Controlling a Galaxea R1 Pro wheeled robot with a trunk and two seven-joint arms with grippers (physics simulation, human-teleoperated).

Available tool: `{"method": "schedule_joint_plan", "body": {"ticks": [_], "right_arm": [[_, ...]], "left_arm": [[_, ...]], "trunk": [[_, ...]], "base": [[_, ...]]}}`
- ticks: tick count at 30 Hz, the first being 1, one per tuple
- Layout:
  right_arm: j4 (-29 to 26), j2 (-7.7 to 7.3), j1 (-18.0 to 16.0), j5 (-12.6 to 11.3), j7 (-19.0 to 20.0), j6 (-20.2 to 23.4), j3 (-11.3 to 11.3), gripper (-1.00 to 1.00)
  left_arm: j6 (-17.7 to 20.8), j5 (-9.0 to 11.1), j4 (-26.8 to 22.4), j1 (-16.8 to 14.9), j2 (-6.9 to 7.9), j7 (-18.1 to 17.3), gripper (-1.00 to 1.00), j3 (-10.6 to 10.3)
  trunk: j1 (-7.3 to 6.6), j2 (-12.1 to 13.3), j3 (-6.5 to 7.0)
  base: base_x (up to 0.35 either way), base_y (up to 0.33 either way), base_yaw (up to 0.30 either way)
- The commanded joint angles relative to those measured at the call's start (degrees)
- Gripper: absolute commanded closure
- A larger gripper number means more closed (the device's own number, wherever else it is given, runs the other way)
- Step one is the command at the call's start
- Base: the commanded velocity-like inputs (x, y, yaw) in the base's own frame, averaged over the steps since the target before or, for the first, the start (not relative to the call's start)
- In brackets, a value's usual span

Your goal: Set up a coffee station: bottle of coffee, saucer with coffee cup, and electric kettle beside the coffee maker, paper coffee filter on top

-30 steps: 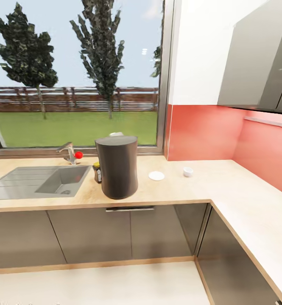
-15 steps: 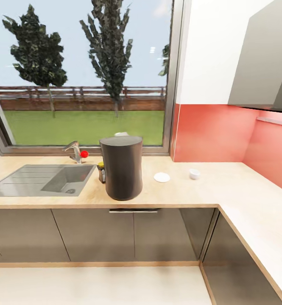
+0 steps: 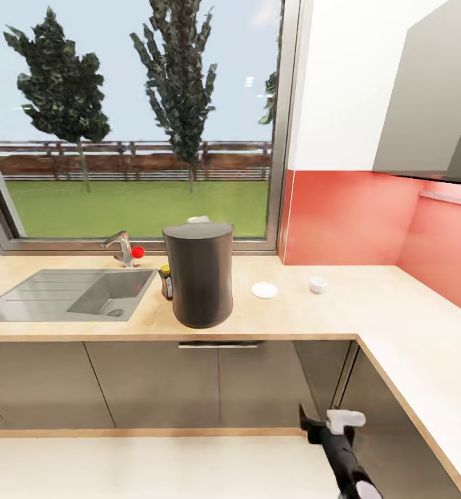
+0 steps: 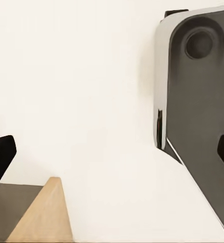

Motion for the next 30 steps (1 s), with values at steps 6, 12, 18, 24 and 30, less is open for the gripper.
{"method": "schedule_joint_plan", "body": {"ticks": [6, 12, 18, 24, 30], "right_arm": [[-3.1, 4.84, -18.7, -0.3, -3.9, 0.6, -0.1, -1.0], [-4.1, 6.85, -27.2, -0.3, -4.1, 9.1, 0.0, -1.0], [-2.6, 7.45, -35.9, -0.1, -4.1, 17.7, 0.0, -1.0], [5.3, 7.71, -45.5, 0.0, -12.0, 28.8, 0.1, -1.0], [6.1, 7.43, -46.5, 0.0, -13.1, 29.4, 0.2, -1.0]], "left_arm": [[-0.3, 2.3, 0.2, 0.3, 0.08, 0.0, -1.0, -0.5], [-0.2, 2.3, 0.2, 0.3, 0.04, 0.0, -1.0, -0.6], [-0.3, 2.3, 0.2, 0.3, -0.17, 0.0, -1.0, -0.7], [0.0, 2.3, 0.3, 0.3, -0.59, 0.0, -1.0, -0.7], [0.2, 2.4, 0.3, 0.3, -0.75, 0.1, -1.0, -0.7]], "trunk": [[0.03, -0.1, -0.11], [0.03, -0.1, -0.11], [0.03, -0.1, -0.11], [0.03, -0.1, -0.11], [0.03, -0.1, -0.11]], "base": [[0.0, 0.0, 0.0], [0.0, 0.0, 0.0], [0.0, 0.0, 0.0], [0.059, 0.0, 0.0], [0.294, 0.0, 0.0]]}}
